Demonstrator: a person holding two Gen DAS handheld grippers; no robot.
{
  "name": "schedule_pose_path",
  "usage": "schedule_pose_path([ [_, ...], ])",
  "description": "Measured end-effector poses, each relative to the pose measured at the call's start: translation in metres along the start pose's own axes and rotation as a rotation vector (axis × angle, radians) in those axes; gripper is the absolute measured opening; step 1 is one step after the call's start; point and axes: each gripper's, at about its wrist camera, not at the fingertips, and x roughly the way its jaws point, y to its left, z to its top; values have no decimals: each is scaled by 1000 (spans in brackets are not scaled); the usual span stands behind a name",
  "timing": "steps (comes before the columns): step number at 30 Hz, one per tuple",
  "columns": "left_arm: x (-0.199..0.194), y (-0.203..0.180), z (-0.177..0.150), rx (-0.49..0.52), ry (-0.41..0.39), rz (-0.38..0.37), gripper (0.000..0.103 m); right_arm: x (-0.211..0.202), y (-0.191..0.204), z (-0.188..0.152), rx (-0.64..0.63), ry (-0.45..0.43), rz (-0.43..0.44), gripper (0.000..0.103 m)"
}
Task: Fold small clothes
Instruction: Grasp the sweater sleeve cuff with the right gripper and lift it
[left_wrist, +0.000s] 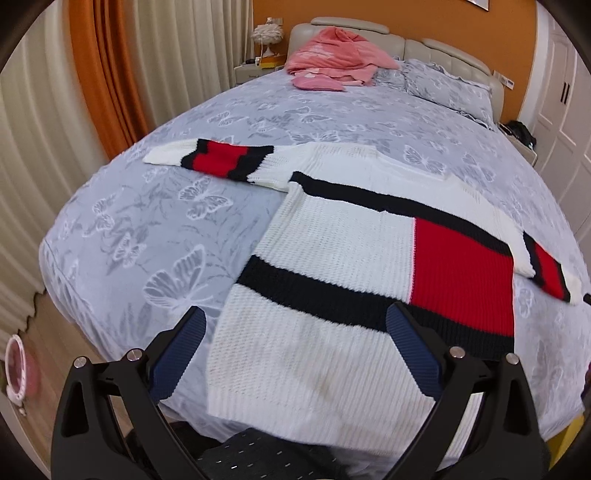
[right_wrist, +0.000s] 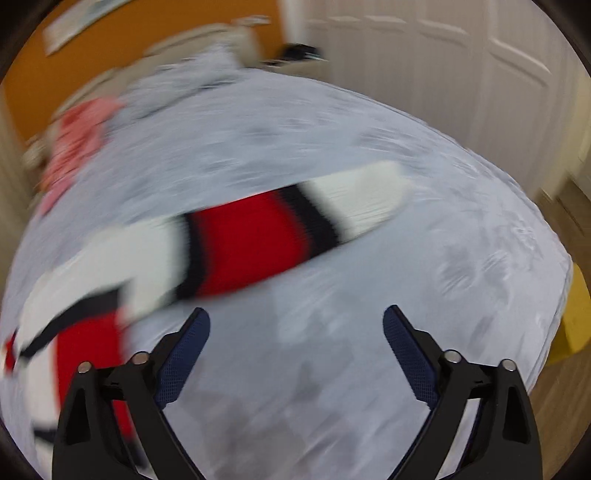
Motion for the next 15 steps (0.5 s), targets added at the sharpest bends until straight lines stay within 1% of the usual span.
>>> schedule_pose_path([
  [3, 13, -10, 3, -12, 13, -2, 96, 45, -35, 36, 78, 22, -15, 89],
  [5, 21, -18, 5, -19, 19, 0, 96, 68, -48, 51, 108, 36, -4, 89],
  [6, 27, -22, 7, -23, 22, 4, 96, 78, -52, 57, 116, 41, -8, 88],
  [8, 36, -30, 9, -32, 33, 7, 96, 97, -54, 68, 125, 49, 0, 83],
  [9, 39, -34, 10, -34, 38, 8, 96, 107, -56, 73, 135, 60, 7, 79],
  [10, 43, -37, 10, -34, 43, 10, 96, 115, -56, 76, 139, 70, 12, 72],
  [11, 46, -40, 11, -30, 49, 11, 96, 122, -56, 79, 142, 78, 19, 68],
  [13, 53, -46, 11, -17, 58, 16, 96, 136, -55, 80, 155, 109, 19, 51],
  [14, 57, -50, 10, -10, 63, 15, 96, 139, -54, 80, 160, 111, 19, 47],
  [15, 59, -52, 11, -6, 66, 14, 96, 138, -53, 80, 163, 98, 23, 34],
])
